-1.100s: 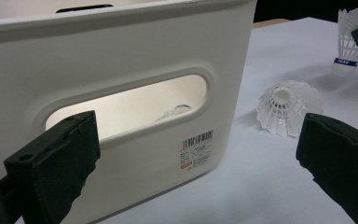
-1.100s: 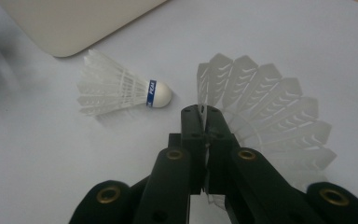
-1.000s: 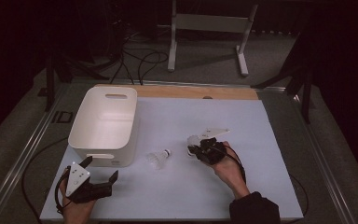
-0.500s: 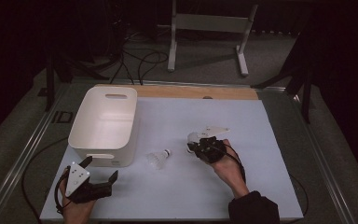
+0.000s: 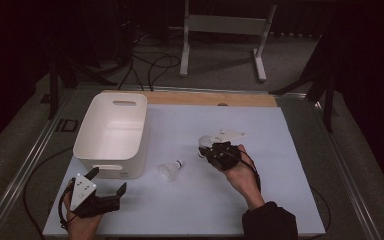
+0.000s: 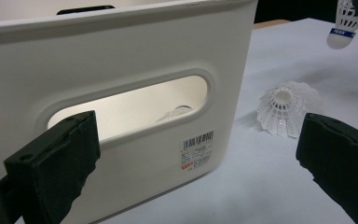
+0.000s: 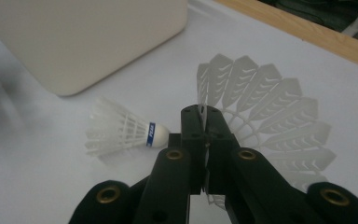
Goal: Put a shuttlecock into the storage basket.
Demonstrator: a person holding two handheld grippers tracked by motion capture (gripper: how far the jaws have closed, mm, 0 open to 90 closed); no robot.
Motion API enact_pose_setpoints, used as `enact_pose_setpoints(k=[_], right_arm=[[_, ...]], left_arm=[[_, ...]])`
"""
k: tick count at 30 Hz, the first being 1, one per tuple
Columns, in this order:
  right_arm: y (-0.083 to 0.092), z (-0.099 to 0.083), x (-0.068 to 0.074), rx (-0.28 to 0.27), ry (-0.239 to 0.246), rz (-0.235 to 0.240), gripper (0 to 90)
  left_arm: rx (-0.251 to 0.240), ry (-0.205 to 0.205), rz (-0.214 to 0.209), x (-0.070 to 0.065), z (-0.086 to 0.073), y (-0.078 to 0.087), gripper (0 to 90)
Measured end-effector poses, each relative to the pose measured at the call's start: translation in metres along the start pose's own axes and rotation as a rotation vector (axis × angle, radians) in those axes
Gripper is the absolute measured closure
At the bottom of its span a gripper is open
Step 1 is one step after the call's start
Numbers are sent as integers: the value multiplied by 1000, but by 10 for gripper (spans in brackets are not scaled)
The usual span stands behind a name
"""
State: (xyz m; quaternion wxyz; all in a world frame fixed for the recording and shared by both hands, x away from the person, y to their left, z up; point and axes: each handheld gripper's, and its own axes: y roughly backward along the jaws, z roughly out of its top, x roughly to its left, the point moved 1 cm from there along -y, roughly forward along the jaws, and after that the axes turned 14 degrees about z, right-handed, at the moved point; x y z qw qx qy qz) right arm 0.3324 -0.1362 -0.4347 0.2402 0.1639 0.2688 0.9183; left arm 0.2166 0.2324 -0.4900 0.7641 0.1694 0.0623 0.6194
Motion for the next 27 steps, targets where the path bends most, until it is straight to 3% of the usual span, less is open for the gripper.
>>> enact_pose_setpoints(k=[27], right_arm=[[2,29,9,-64,16,-6,896]], left_arm=[[0,0,-1,0,0,0,2]])
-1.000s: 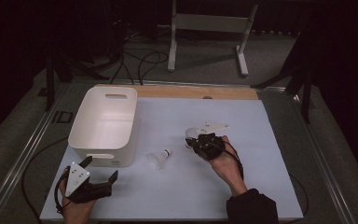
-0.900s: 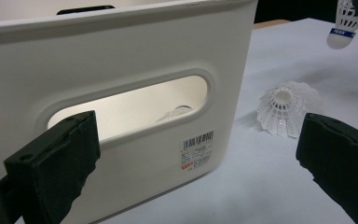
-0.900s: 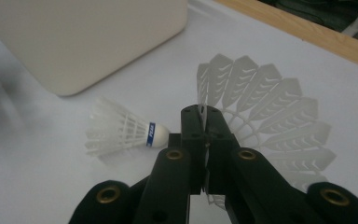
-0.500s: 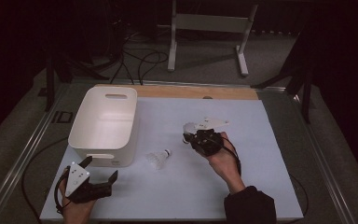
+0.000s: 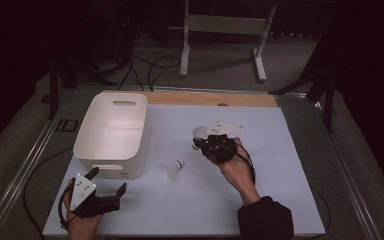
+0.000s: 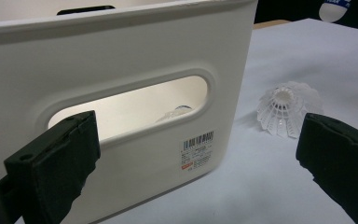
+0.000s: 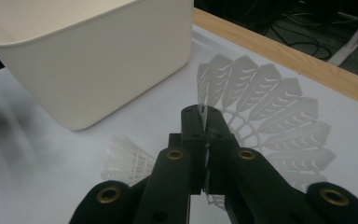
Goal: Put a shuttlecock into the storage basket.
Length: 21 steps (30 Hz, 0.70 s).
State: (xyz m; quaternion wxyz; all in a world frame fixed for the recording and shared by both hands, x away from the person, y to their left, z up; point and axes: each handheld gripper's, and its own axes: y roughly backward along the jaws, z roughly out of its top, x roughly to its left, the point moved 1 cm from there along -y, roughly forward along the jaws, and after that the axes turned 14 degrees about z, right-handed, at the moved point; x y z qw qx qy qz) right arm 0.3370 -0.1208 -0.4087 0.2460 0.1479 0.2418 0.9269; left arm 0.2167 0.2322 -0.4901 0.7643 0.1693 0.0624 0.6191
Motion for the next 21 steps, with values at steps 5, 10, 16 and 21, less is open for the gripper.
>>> enact_pose_setpoints(k=[5,10,16,21], right_arm=[[0,4,1,-3,0,-1,896],[0,8,2,-13,1,-5,895],[-1,14,4,-21,7,1,895],[-3,18,6,-28,11,5,895]], left_arm=[[1,-1,0,0,0,0,2],[1,-1,0,0,0,0,1],[1,0,1,0,0,0,2],[1,-1,1,0,0,0,2]])
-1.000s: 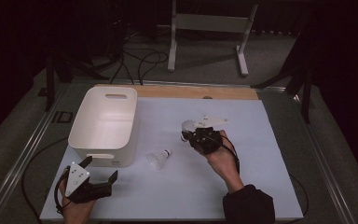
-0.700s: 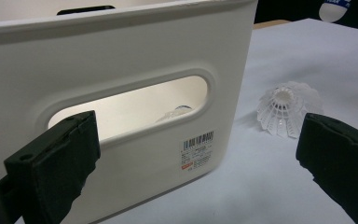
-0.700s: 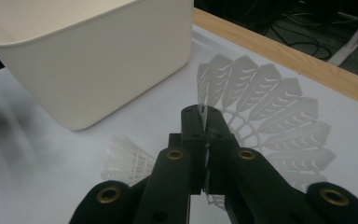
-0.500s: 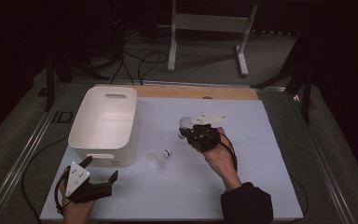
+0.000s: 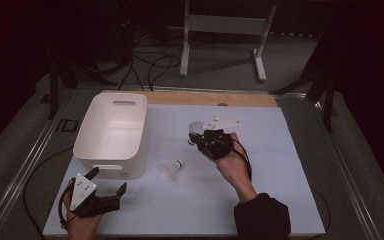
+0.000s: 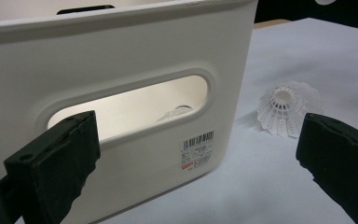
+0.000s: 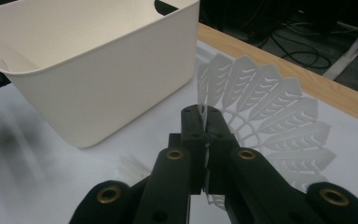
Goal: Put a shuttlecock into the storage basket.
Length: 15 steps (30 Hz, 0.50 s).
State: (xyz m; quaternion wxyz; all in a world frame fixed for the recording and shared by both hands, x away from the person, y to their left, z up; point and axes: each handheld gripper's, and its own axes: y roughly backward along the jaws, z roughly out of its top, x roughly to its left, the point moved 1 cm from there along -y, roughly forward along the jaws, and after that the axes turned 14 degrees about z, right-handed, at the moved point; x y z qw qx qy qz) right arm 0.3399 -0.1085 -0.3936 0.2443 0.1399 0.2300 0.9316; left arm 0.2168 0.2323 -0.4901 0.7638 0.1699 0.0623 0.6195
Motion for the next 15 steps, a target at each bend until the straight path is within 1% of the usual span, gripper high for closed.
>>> enact_pose_setpoints(k=[9,15], right_arm=[[-4,7,4,-4,11,10,896],[-6,11,5,-8,7,10,895]], left_arm=[[-2,1,0,0,0,0,2],[-3,1,0,0,0,0,2]])
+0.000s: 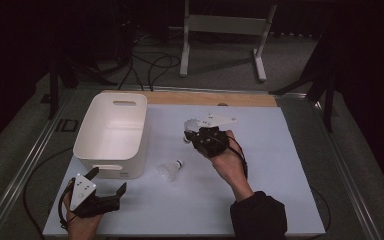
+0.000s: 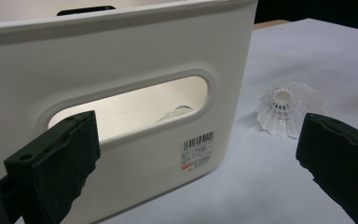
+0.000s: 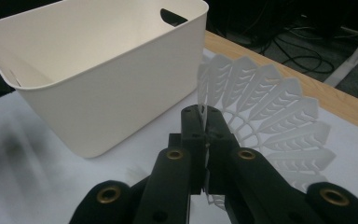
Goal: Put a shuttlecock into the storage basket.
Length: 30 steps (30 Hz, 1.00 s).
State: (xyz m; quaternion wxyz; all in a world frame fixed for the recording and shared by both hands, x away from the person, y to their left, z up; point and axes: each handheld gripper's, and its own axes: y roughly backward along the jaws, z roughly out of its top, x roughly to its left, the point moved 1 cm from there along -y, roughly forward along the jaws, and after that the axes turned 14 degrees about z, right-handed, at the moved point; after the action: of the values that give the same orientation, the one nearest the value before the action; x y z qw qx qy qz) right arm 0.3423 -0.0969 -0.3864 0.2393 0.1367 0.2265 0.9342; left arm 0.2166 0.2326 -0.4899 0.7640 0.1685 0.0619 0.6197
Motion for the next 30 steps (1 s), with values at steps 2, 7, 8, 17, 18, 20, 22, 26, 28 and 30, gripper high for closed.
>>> enact_pose_setpoints(k=[2,7,8,17,18,20,22,26,28,30], right_arm=[[-1,1,1,0,-4,4,895],[-3,4,3,-4,0,8,895],[-3,5,3,-7,1,10,895],[-6,11,7,-15,5,23,895],[-6,11,7,-15,8,24,895],[-7,12,8,-9,12,28,895],[-8,13,8,-6,15,28,895],[-10,15,10,-10,14,33,895],[-11,16,11,-10,18,34,895],[-12,19,12,-10,20,33,896]], left_arm=[[-1,3,1,0,0,0,2],[-2,3,0,0,0,0,1],[-2,3,0,0,0,0,1],[-5,4,-2,1,0,0,1],[-5,4,-2,1,0,0,1],[-5,4,-2,1,0,0,1],[-6,4,-2,1,0,0,1],[-7,6,-3,1,0,0,1],[-6,3,-4,1,0,0,1],[-5,3,-4,0,0,0,1]])
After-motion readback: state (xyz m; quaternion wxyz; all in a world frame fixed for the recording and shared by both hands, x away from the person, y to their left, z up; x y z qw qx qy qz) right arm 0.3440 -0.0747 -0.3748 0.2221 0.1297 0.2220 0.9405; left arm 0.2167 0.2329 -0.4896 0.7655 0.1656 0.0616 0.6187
